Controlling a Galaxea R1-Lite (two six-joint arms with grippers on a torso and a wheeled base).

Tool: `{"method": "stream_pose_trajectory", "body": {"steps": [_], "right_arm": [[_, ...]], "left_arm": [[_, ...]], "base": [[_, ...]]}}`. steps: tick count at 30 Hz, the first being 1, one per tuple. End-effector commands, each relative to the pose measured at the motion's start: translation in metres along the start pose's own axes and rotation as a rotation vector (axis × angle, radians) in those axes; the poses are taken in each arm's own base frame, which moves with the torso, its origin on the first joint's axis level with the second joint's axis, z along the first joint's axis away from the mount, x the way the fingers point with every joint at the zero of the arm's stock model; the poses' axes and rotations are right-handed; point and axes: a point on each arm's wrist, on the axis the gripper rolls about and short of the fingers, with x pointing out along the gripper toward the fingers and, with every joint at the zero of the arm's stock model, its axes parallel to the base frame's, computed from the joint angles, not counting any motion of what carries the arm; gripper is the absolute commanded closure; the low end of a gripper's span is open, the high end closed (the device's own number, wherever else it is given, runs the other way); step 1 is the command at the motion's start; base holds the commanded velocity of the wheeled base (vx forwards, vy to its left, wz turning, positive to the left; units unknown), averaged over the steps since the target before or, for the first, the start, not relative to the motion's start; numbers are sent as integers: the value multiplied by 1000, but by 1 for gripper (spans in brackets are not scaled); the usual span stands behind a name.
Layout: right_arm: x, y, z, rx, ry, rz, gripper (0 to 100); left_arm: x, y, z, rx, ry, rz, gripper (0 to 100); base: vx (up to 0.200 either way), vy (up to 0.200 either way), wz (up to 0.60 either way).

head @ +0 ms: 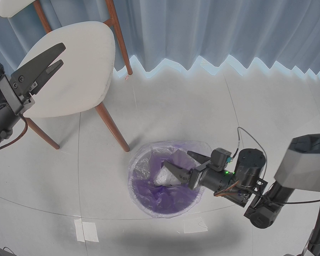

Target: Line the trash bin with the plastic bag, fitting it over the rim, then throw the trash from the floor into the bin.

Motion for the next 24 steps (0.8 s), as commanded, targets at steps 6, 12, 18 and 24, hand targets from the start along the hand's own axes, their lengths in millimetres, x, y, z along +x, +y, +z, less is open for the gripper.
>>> {"method": "stream_pose_trajectory", "body": {"steps": [6,12,18,24], "right_arm": [[-155,19,81,-66,-195,-312,0],[-230,26,96,-92,-311,-467,0],[-292,41,93,-137,-349,-607,0],[-336,57,66,-239,-392,-711,0]], "left_arm": [[-55,-44,9,128,2,31,0],[-114,-83,1,155,-22,63,0],[-158,-112,-12,185,-35,147,0],[-199,-127,-49,187,-32,162,0]], "base": [[0,0,0],[0,0,0],[0,0,0],[0,0,0]]}}
